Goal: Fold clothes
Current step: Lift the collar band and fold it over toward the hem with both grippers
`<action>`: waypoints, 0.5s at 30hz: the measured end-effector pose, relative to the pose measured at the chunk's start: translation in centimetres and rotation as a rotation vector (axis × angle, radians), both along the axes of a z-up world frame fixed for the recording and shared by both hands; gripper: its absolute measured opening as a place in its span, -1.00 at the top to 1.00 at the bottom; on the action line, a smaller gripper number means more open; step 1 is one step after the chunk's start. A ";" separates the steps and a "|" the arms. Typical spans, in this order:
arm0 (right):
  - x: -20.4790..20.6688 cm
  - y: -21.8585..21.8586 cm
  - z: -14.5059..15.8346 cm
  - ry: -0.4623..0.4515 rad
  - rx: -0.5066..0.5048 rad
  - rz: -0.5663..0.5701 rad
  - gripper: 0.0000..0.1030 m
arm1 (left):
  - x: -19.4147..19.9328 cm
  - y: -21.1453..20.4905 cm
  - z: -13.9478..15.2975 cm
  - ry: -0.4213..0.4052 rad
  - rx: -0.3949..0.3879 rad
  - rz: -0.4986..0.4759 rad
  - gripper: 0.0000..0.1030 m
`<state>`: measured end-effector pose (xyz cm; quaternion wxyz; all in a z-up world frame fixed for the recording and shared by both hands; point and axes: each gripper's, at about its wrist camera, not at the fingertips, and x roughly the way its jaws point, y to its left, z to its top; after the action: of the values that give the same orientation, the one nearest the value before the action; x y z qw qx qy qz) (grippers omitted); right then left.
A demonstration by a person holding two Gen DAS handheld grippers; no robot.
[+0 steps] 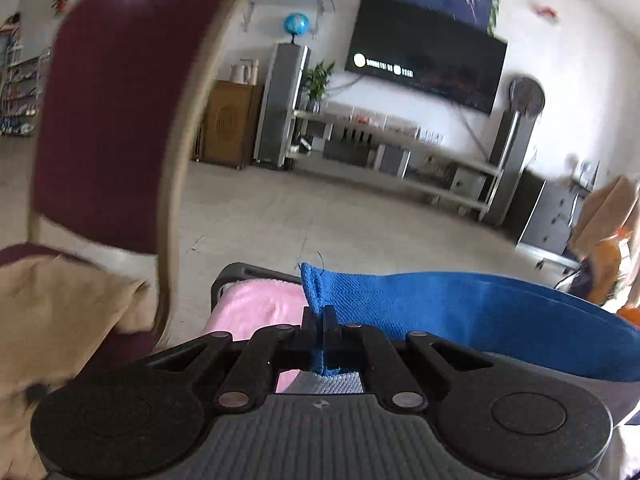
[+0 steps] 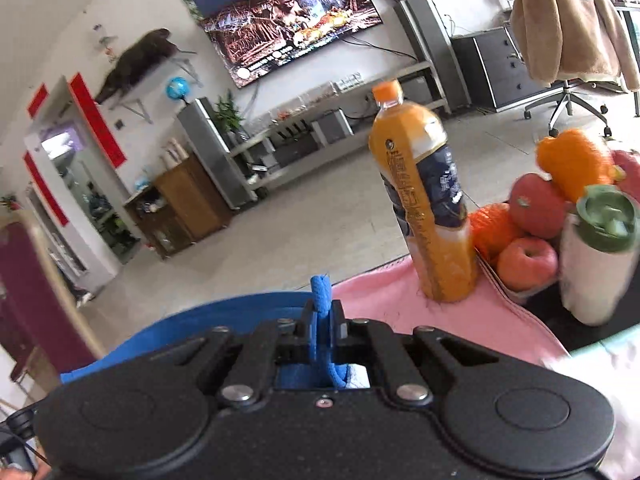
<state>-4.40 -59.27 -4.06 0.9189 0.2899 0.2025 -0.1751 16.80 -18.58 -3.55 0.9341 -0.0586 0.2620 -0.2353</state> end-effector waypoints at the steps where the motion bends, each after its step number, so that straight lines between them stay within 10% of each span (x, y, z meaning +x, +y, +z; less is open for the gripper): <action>1: -1.5 0.6 0.3 -0.008 0.001 0.007 0.89 | -1.4 1.1 -0.3 0.020 -0.013 0.002 0.98; 8: -10.9 3.9 -5.4 0.096 0.051 0.000 0.62 | -9.7 8.1 -7.4 0.220 0.166 0.019 0.84; 11: -14.2 2.7 -8.4 0.120 0.169 -0.054 0.57 | -11.0 11.5 -8.5 0.304 0.070 0.059 0.80; 15: -14.6 0.4 -10.2 0.070 0.335 -0.081 0.31 | -11.1 10.8 -7.5 0.274 0.058 0.052 0.26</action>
<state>-19.03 -58.85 -14.26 0.8423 0.4406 0.2486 -0.1859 5.75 -7.78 -11.01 0.8967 -0.0701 0.3921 -0.1931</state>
